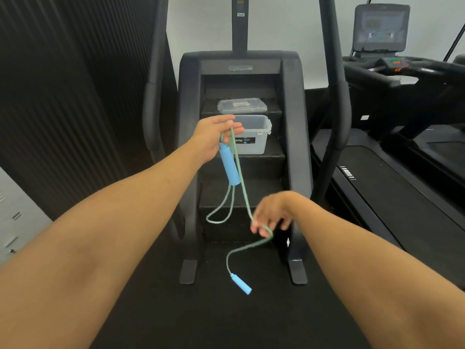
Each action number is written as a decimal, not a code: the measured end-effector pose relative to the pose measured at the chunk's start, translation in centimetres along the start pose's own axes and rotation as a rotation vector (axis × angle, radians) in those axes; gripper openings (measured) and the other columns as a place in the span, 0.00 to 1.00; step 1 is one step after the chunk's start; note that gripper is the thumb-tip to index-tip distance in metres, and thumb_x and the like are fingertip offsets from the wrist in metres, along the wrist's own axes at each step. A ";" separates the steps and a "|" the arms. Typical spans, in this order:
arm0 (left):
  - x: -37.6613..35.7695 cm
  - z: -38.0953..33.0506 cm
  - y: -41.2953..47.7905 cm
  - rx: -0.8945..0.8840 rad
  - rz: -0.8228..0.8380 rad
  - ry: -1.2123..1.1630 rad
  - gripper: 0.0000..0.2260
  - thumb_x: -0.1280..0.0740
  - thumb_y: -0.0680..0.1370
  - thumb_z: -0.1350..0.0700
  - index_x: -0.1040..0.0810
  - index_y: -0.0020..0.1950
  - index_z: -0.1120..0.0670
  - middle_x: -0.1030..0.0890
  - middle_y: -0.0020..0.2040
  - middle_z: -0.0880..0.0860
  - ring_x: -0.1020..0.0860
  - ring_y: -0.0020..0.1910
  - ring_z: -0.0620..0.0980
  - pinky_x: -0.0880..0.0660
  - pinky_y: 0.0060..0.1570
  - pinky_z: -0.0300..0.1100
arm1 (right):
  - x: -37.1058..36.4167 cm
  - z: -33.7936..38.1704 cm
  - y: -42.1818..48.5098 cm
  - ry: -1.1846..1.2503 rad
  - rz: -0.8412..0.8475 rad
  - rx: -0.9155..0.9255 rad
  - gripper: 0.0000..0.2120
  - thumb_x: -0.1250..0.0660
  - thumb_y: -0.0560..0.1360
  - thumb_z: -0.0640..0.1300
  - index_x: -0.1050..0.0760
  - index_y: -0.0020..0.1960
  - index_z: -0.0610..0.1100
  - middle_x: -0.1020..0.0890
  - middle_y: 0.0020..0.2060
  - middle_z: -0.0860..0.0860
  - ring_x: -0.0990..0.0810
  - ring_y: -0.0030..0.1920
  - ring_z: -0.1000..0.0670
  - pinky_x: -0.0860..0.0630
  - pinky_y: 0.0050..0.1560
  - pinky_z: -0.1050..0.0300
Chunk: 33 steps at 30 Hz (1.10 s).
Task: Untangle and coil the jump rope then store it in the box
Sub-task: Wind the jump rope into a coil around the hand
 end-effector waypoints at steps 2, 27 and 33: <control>0.2 -0.5 0.2 0.000 0.011 -0.014 0.10 0.36 0.84 0.65 0.20 0.63 0.61 0.14 0.57 0.60 0.13 0.54 0.56 0.24 0.33 0.34 | -2.6 -1.9 -0.5 -0.118 0.168 -0.122 0.17 0.40 0.84 0.37 0.27 0.72 0.42 0.24 0.71 0.43 0.24 0.69 0.44 0.22 0.35 0.63; -1.3 2.7 0.2 0.113 0.121 0.030 0.12 0.33 0.82 0.67 0.20 0.65 0.64 0.13 0.56 0.62 0.13 0.54 0.55 0.24 0.30 0.34 | 10.4 6.0 -2.5 0.668 -0.541 0.432 0.18 0.37 0.82 0.58 0.27 0.66 0.50 0.17 0.48 0.47 0.13 0.49 0.47 0.17 0.56 0.46; -1.8 3.2 0.0 0.133 0.185 0.100 0.12 0.32 0.82 0.65 0.19 0.65 0.63 0.13 0.57 0.60 0.13 0.55 0.55 0.29 0.27 0.31 | 12.3 5.1 -3.5 0.673 -0.819 0.476 0.14 0.34 0.81 0.53 0.29 0.62 0.47 0.21 0.40 0.48 0.23 0.35 0.52 0.20 0.42 0.54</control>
Point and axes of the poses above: each hand's wrist, its own y-axis towards the middle knuckle, its own x-axis out of the back of the hand, z = x × y, the point moved 10 cm from there along y, towards the middle knuckle
